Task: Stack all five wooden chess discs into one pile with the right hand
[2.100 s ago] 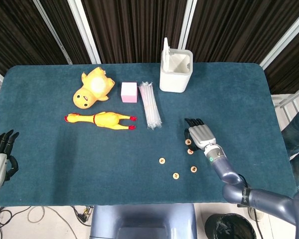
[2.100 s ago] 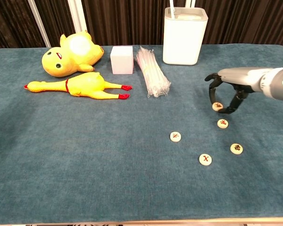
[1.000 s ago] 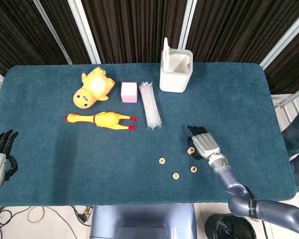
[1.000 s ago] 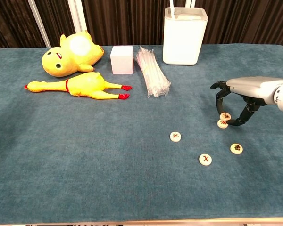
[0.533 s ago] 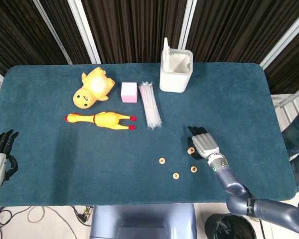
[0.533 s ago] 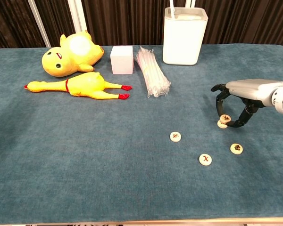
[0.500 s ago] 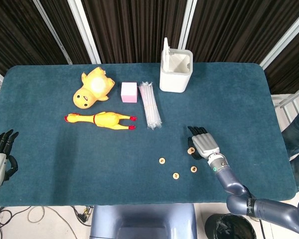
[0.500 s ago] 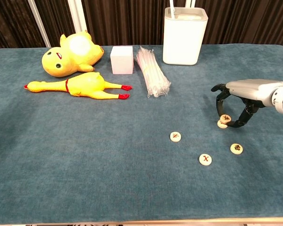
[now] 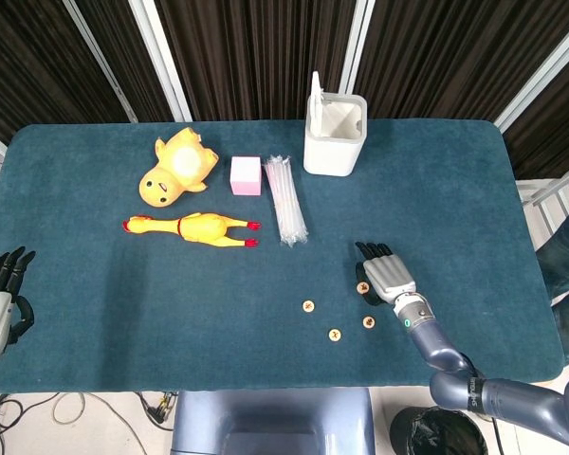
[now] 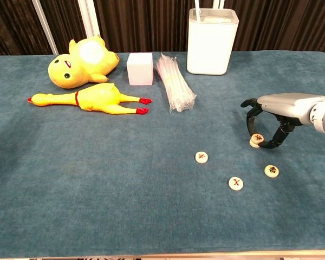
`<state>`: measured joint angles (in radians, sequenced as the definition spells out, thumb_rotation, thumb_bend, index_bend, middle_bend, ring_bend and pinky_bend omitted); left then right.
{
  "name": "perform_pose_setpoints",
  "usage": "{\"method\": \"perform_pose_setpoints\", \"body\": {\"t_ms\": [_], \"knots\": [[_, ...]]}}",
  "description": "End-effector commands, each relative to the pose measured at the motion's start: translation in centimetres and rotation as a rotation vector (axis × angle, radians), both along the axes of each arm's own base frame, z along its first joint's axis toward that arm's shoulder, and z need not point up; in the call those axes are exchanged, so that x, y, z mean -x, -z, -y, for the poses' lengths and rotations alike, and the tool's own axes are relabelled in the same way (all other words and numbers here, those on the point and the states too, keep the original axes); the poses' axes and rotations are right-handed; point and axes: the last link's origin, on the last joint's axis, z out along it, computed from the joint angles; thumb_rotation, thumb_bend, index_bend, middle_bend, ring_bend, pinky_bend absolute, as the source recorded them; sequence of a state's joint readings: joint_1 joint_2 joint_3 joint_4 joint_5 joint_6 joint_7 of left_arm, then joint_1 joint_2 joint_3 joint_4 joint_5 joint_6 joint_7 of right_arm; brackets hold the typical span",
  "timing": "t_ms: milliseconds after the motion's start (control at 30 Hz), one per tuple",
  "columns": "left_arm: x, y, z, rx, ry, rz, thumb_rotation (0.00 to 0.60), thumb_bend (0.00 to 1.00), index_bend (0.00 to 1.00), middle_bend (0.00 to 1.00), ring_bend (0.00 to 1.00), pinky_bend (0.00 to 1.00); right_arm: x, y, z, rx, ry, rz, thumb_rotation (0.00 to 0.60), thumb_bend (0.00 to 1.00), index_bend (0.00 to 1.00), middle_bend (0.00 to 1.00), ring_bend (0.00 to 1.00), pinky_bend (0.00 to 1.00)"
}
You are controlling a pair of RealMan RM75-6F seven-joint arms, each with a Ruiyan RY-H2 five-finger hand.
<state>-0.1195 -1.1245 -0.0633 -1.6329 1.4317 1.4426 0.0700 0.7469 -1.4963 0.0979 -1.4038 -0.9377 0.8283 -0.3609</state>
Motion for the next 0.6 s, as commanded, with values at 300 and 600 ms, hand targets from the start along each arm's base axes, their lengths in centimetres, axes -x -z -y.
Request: {"method": "perform_pose_setpoints", "body": {"t_ms": [300,600], "knots": [[0.01,0.00,0.00,-0.001,-0.001,-0.002,0.600,0.82,0.07,0.00,0.00,0.05,0.07,-0.02,0.04,-0.002,0.003,-0.005,0.600,0.38,0.52,0.00,0.00,0.09],[0.00,0.00,0.00,-0.001,-0.001,-0.002,0.600,0.82,0.07,0.00,0.00,0.05,0.23,-0.02,0.00,-0.007,0.009,-0.006,0.600,0.38,0.52,0.00,0.00,0.09]]}}
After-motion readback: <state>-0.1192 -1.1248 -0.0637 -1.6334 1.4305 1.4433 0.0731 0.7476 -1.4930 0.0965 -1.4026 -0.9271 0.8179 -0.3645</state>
